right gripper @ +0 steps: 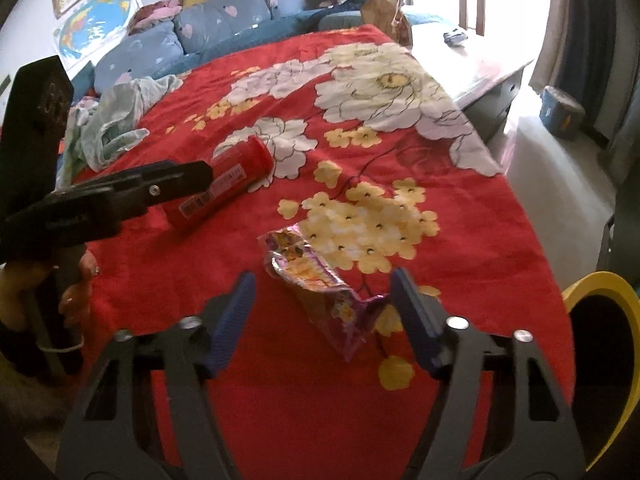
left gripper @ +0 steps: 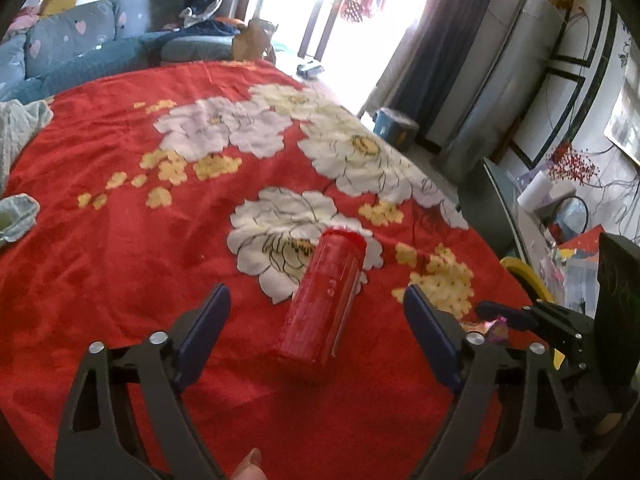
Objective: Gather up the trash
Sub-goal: 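Grasp the red can with the left tool while the right tool grasps the snack wrapper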
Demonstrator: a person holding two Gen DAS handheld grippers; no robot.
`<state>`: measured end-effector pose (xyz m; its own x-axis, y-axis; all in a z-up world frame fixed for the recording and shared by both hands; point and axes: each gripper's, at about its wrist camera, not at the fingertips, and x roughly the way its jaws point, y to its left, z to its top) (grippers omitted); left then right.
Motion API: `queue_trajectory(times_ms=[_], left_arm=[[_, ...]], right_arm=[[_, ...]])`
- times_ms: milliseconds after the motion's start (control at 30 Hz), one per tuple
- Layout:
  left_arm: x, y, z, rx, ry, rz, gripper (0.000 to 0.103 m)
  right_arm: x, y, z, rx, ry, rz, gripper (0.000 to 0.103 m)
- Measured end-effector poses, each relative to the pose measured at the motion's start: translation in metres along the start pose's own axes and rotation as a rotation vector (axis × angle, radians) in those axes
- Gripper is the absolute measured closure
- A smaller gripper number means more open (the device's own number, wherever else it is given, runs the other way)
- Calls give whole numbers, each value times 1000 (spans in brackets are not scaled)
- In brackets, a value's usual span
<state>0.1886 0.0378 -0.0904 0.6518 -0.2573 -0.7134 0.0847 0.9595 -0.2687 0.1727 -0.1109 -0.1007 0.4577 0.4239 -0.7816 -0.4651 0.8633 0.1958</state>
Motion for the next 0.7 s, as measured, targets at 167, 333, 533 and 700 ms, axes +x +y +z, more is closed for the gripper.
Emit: queue_trajectory(times_ms=[167,333,533,700], left_arm=[[14,0,-5,11,54,14,35],[18,-3,-7,37,63,35,59],[12,-17,-6,79,55,-12,73],[0,-37,2,97,16,-71,73]], right_arm=[[5,-2,0,21,1,-3,80],[1,-7,-1,49,-9,12,83],[-12,-12,-1,81,-43,16,83],[-34,-20,1,114,-94,12,83]])
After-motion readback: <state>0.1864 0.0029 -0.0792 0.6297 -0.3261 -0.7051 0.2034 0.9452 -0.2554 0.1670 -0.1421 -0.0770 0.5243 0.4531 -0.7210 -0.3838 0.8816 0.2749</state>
